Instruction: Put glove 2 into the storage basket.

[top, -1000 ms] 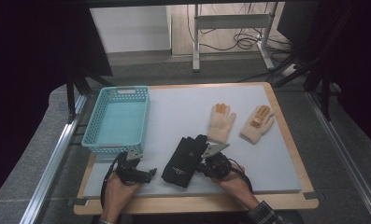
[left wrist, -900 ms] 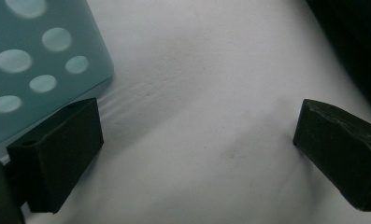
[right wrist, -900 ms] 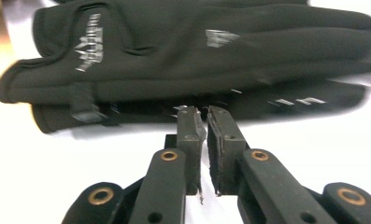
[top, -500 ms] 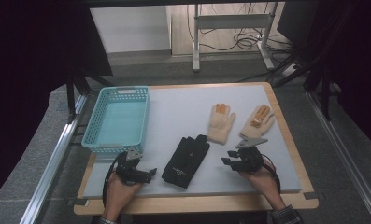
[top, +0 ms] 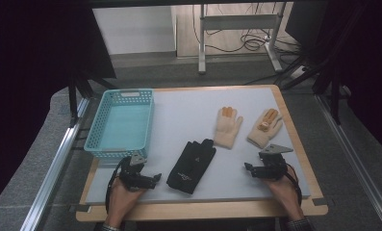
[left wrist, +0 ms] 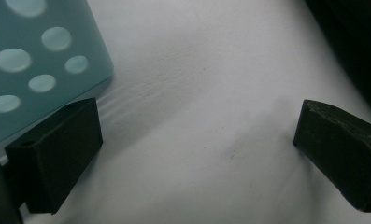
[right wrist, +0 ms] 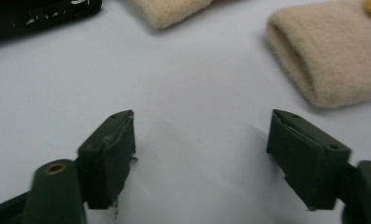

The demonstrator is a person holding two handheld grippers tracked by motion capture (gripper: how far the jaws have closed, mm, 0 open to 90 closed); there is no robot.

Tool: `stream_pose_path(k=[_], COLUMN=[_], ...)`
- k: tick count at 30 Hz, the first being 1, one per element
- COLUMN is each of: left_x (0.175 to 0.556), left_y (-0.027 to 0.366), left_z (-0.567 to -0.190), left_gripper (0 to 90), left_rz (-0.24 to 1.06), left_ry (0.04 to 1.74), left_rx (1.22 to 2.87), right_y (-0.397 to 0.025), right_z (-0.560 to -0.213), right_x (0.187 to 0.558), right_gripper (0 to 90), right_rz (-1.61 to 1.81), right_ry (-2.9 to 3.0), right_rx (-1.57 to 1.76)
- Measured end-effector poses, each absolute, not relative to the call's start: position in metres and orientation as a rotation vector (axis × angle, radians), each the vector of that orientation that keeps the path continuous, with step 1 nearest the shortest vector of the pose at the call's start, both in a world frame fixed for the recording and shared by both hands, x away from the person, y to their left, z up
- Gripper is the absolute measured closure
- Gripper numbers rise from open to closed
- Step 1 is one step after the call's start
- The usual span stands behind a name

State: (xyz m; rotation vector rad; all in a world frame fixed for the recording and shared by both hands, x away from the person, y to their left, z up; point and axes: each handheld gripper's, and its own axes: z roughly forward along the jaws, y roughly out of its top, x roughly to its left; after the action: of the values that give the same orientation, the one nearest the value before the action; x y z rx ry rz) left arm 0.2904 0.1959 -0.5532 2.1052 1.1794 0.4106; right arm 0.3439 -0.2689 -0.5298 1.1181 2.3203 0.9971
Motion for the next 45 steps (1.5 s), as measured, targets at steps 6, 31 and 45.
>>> stream_pose_path(k=[6, 31, 45], left_x=[0.290, 0.297, 0.313], left_y=[0.196, 0.116, 0.046], left_z=[-0.553, -0.498, -0.510], left_gripper=[2.2, 0.0, 0.0], left_rz=[0.416, 0.280, 0.368], left_ry=[1.175, 1.069, 1.110], left_rx=[2.103, 2.102, 2.199], right_y=[-0.267, -0.267, -0.267], right_z=[-0.531, -0.531, -0.531], right_x=[0.344, 0.343, 0.343], right_gripper=[19.2, 19.2, 19.2], right_rz=[0.982, 0.983, 0.984], right_ry=[2.325, 2.321, 2.321], right_rx=[1.110, 1.104, 1.102])
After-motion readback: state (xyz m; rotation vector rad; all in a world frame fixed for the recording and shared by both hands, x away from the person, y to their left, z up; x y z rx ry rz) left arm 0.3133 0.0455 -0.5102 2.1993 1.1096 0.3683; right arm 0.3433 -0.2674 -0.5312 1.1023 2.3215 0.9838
